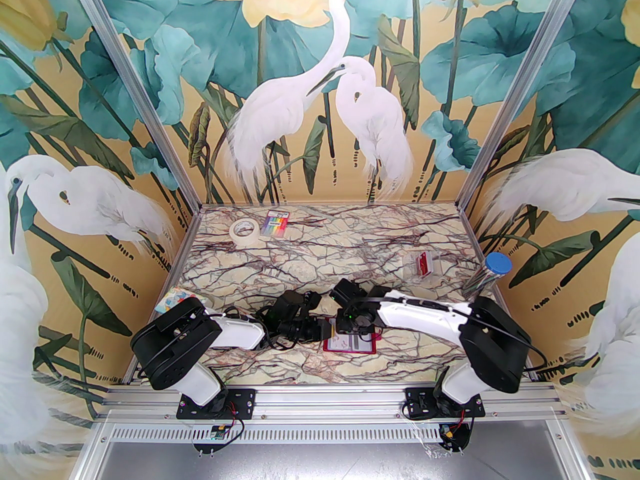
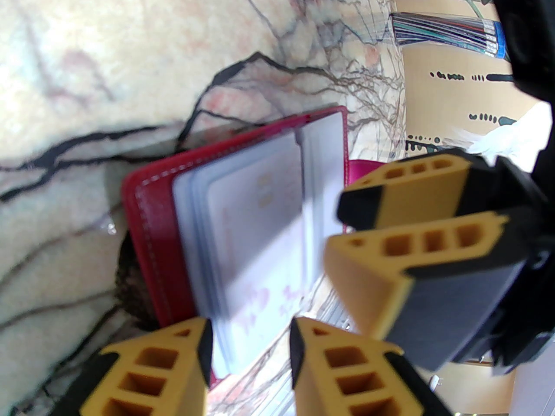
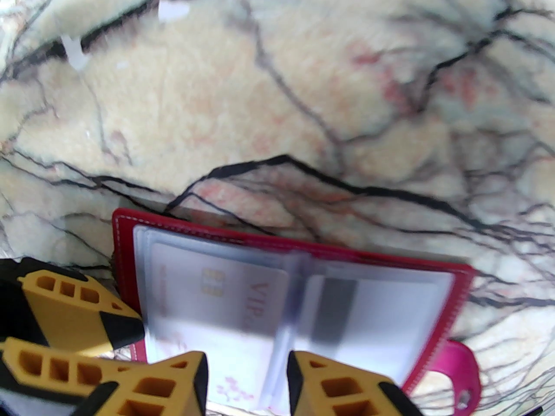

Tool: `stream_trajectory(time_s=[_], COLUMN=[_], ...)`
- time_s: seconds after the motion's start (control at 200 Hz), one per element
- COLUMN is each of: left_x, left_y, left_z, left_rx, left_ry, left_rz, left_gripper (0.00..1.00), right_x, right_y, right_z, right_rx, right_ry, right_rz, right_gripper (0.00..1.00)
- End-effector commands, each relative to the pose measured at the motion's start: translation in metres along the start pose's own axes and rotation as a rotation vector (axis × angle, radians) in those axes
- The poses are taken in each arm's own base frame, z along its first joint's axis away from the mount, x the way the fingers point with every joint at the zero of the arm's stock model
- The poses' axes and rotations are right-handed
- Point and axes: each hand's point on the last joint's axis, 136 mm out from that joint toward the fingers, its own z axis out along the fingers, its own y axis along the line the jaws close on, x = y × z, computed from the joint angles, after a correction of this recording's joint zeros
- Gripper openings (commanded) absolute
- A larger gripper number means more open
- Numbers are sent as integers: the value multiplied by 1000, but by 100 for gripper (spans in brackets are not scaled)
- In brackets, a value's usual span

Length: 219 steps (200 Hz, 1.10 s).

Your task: Put the credit cards into the card holder

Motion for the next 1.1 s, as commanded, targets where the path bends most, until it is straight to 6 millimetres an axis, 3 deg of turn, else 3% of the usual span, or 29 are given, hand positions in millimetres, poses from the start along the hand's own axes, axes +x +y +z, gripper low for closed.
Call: stream_trajectory(time_s=[0.0, 0.125, 0.37, 0.75, 1.09], left_x=[4, 5, 4, 4, 4], left_y=[12, 11, 9, 9, 9], left_z=[2, 1, 0, 0, -1], left_rx=[-36, -32, -25, -24, -23], left_ry=[-5, -9, -15, -17, -19], left_rz=[-6, -3, 1, 2, 3], left_gripper=[36, 36, 36, 36, 36], right_x=[-8, -7, -3, 6, 12], right_y=[-7, -19, -21, -1, -5], right_z=[-16, -22, -24, 3, 16], right_rx=[43, 84, 73, -35, -33], right_ry=[-53, -70, -71, -5, 19], right_rz=[-17, -17, -9, 6, 17], right_gripper=[38, 39, 39, 17, 3])
